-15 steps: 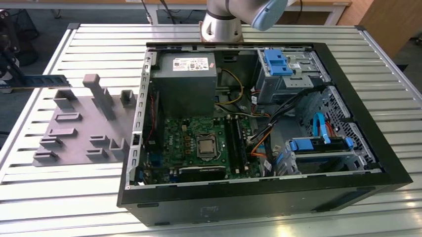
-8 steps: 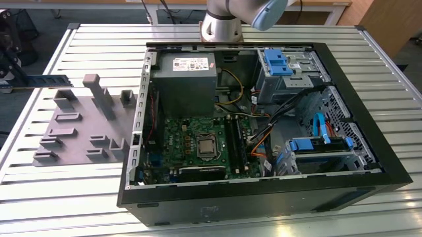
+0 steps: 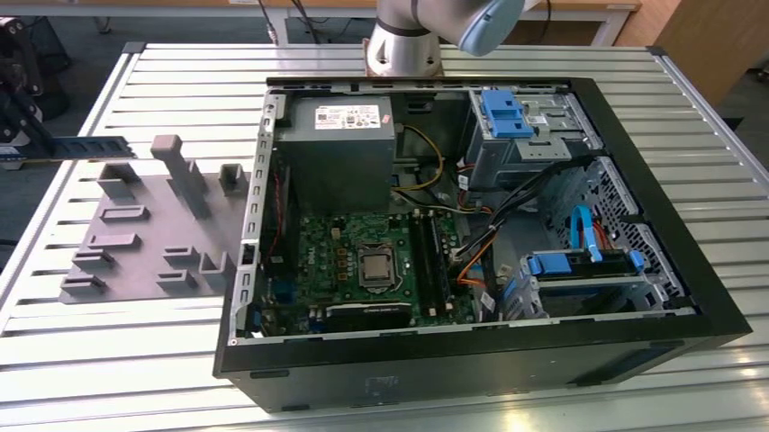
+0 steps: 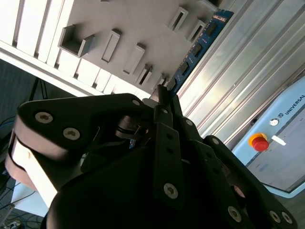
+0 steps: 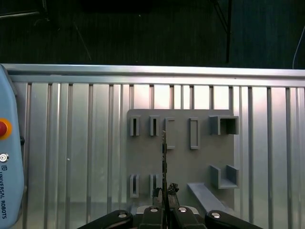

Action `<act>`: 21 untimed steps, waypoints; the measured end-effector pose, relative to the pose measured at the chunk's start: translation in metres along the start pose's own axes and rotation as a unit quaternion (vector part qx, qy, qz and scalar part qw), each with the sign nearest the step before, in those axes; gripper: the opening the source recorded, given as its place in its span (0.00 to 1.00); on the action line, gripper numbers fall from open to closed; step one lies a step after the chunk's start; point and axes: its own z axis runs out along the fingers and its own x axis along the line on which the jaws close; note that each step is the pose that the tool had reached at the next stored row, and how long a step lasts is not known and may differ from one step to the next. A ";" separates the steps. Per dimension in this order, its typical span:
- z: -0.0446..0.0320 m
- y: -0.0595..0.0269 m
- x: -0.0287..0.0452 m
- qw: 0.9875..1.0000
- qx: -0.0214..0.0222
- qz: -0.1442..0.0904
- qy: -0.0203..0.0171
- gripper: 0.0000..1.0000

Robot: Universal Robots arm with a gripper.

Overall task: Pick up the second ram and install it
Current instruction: 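Pick up the second ram and move it above second insertion slot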

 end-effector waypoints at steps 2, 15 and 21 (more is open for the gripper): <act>-0.0001 -0.0006 0.0000 1.000 0.000 0.000 0.000 0.14; -0.0002 -0.0050 -0.0001 1.000 0.000 0.000 0.000 0.14; -0.0002 -0.0069 -0.0001 1.000 0.000 0.000 0.000 0.14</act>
